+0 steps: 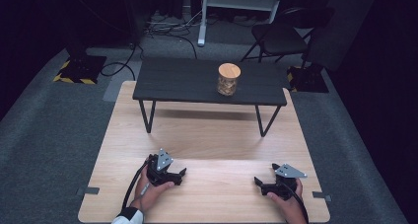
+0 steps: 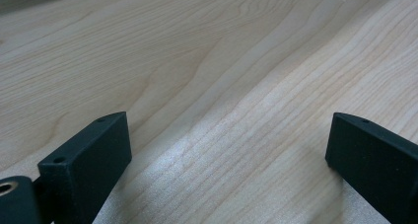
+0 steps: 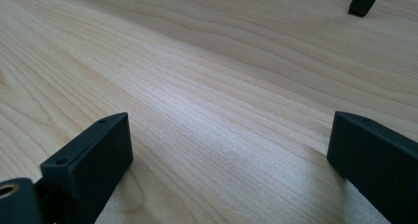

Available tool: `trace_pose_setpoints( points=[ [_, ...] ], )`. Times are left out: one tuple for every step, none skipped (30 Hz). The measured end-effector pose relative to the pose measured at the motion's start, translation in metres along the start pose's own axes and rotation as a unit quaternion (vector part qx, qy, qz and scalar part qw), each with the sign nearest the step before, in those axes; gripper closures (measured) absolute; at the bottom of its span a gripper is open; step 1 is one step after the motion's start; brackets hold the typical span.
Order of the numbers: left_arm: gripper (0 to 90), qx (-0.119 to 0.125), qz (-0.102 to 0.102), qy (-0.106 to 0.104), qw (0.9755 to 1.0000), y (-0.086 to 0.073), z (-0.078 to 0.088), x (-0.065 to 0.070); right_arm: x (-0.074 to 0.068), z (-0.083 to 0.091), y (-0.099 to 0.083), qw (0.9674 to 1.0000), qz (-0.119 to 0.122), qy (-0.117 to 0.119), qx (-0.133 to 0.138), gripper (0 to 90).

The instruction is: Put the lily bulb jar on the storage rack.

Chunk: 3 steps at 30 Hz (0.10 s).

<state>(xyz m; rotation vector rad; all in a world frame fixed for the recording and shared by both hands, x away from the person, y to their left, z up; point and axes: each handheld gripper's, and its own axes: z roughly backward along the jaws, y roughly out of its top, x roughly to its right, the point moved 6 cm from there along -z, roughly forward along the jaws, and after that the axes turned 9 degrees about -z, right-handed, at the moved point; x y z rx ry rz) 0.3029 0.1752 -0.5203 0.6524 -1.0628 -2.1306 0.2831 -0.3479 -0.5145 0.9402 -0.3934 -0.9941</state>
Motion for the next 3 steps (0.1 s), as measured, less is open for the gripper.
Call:
trace_pose_setpoints(
  points=[
    [3.4, 0.0, 0.001, 0.0, 1.0, -0.0001, 0.0, 0.0001, 0.0, 0.0, 0.0, 1.0, 0.0, 0.0, 0.0, 3.2],
    [3.4, 0.0, 0.001, 0.0, 1.0, -0.0001, -0.0001, 0.0001, 0.0, 0.0, 0.0, 1.0, 0.0, 0.0, 0.0, 3.2],
    [3.4, 0.0, 0.001, 0.0, 1.0, -0.0001, -0.0001, 0.0001, 0.0, 0.0, 0.0, 1.0, 0.0, 0.0, 0.0, 3.2]
  ],
)
